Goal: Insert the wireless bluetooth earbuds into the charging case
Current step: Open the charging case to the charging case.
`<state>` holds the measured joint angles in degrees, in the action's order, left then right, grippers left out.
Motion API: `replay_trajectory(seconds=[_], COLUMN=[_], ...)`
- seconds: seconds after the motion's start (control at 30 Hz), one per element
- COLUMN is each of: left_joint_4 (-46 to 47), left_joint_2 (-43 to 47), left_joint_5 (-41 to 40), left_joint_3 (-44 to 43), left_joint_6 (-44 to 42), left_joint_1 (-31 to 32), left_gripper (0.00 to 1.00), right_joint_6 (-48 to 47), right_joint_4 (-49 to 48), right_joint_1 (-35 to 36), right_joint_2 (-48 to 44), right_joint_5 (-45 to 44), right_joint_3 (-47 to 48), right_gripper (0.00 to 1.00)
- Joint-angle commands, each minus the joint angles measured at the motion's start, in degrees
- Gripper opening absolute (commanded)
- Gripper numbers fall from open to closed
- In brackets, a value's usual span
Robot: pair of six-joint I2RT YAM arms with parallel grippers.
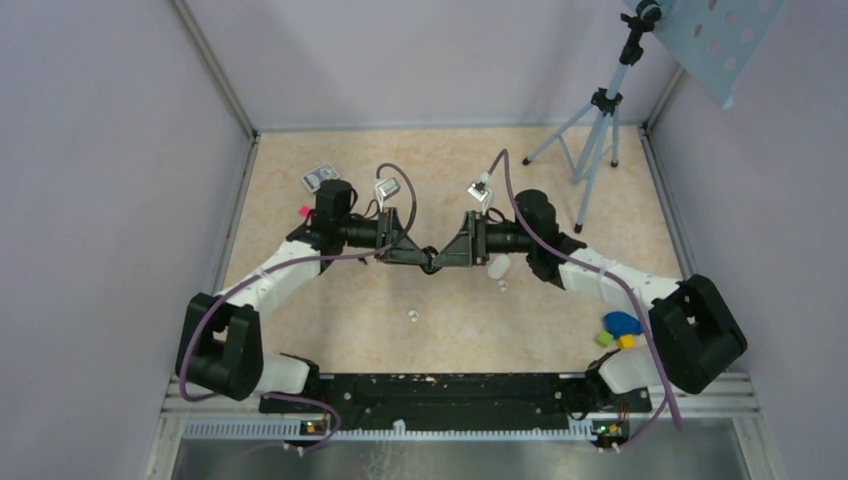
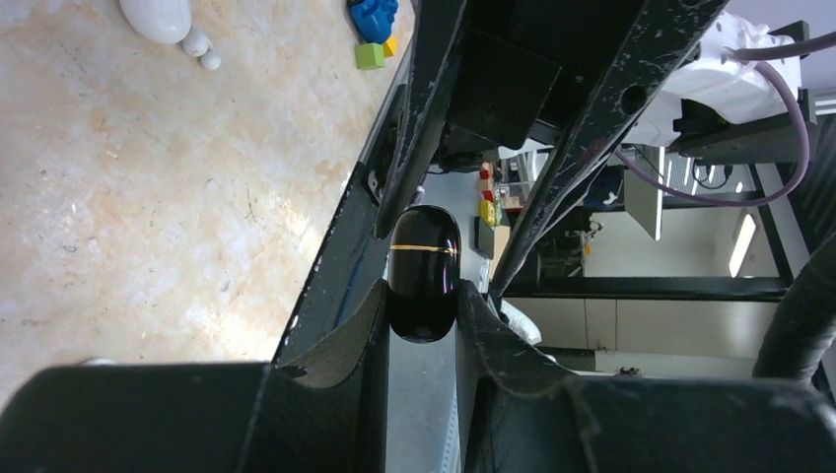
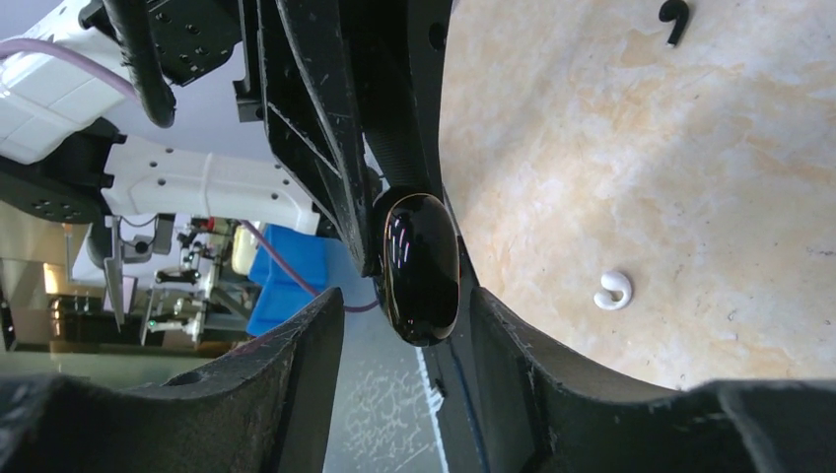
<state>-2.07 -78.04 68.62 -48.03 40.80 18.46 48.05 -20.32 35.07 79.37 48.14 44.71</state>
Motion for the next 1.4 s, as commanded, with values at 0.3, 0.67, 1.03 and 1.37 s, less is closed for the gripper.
replay_trajectory(seconds=[0.3,0.67,1.03,1.37], left_joint_4=[6.9,10.44,12.78,13.64], left_joint_2=[3.33,4.05,4.39,4.76], left_joint_5=[3.71,4.32,4.68,5.08], left_joint_3=[-1.46,-1.52,-1.61,-1.57], left_joint_6=[1.49,4.69,6.99,7.73], left_joint_1=[-0.18,-0.18,-0.18,-0.18], left_gripper=[0.0,0.0,0.0,0.0], right_joint_6=[16.87,19.87,23.37,30.14], right_joint_4=[-29.82,-34.04,-39.29,-48.79], right_joint_1=[-3.25,-3.25,-3.06,-3.08], right_joint_2=[1.04,3.11,6.53,8.01], right_joint_5=[7.14,7.93,7.87,8.09], right_joint_3=[-6.81,-5.2,-3.75,-4.12], right_gripper=[0.37,0.45,0.39,0.15])
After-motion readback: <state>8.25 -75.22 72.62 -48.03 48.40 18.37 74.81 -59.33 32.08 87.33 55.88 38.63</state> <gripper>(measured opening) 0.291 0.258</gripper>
